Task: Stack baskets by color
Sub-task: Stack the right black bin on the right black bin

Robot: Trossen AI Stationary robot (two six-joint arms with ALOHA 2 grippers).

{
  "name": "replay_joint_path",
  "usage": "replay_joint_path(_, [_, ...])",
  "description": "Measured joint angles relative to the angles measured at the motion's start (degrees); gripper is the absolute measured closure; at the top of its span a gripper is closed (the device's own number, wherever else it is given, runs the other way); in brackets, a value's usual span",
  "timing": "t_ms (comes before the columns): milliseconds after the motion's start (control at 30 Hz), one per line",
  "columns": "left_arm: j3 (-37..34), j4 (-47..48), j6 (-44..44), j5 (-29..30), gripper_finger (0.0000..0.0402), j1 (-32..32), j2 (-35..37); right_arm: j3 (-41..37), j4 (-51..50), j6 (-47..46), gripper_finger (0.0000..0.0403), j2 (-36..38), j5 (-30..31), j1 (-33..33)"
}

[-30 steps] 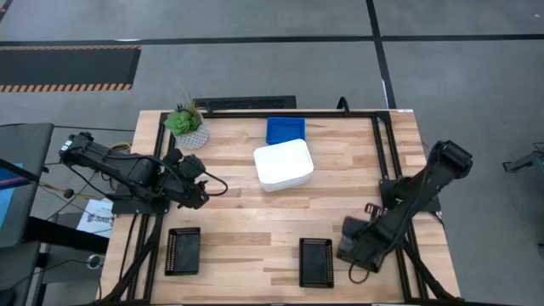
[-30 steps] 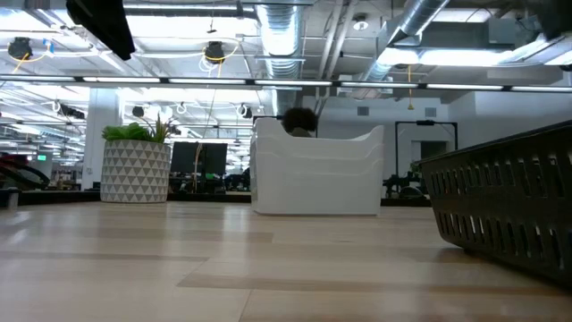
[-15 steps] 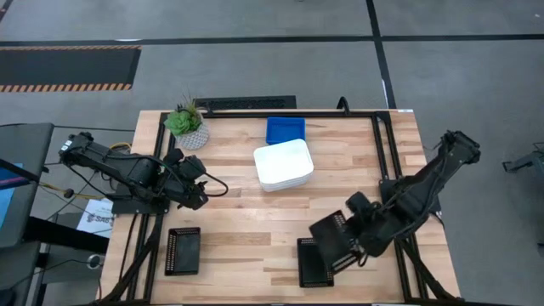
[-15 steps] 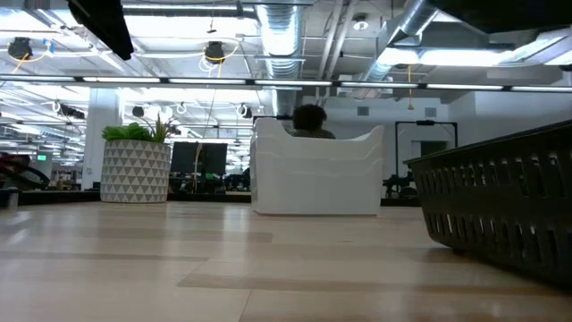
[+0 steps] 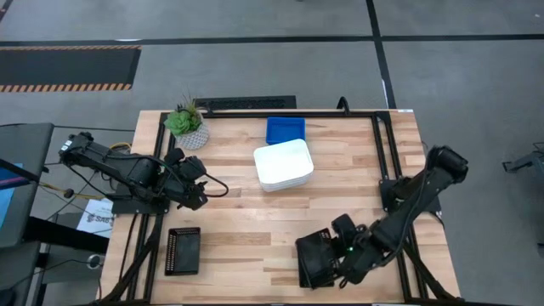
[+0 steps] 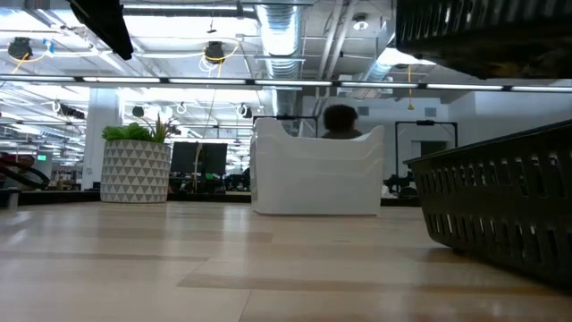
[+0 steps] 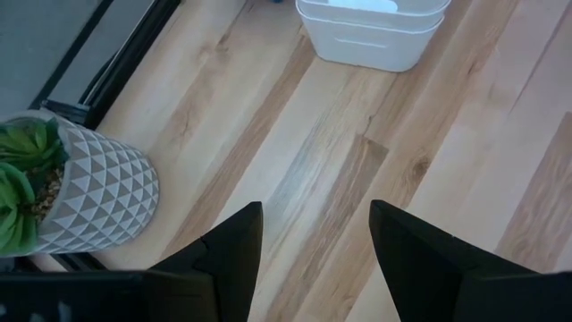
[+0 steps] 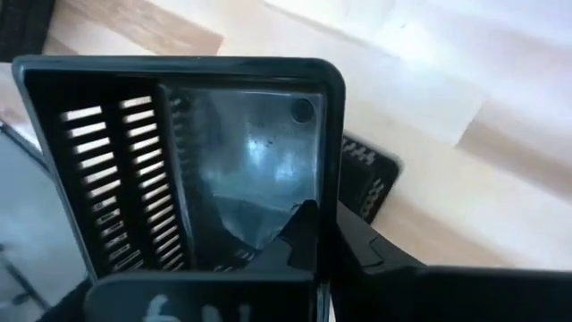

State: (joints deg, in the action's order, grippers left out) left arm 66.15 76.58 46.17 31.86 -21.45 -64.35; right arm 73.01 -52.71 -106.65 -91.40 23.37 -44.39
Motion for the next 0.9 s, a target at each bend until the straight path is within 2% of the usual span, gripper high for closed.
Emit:
replay_joint_path(167, [0.0, -0.1, 0.0, 0.4, 0.0205, 0.0, 0.0, 0.0, 1.3, -6.5, 0.0389, -3.1, 1.2, -2.4])
replay_joint_path(333, [0.0, -0.2, -0.7, 0.5, 0.0205, 0.0, 0.0, 0.0, 1.6, -13.5, 0.0372, -6.0, 1.3, -4.2])
replay_joint_path(500, [0.0, -0.2, -1.0, 0.5, 0.0205, 0.0, 0.0, 0.0, 2.6, -14.4, 0.0362, -7.2, 0.9, -4.4])
replay_joint_path(800, [0.0, -0.1, -1.0, 0.4, 0.0205, 0.0, 0.0, 0.0, 1.2, -14.9, 0.0353, -7.3, -9.5, -0.3])
replay_joint_path(900, [0.0, 0.0, -1.0, 0.4, 0.0205, 0.0, 0.0, 0.0, 1.1, -12.3, 0.0344, -7.3, -11.5, 1.0])
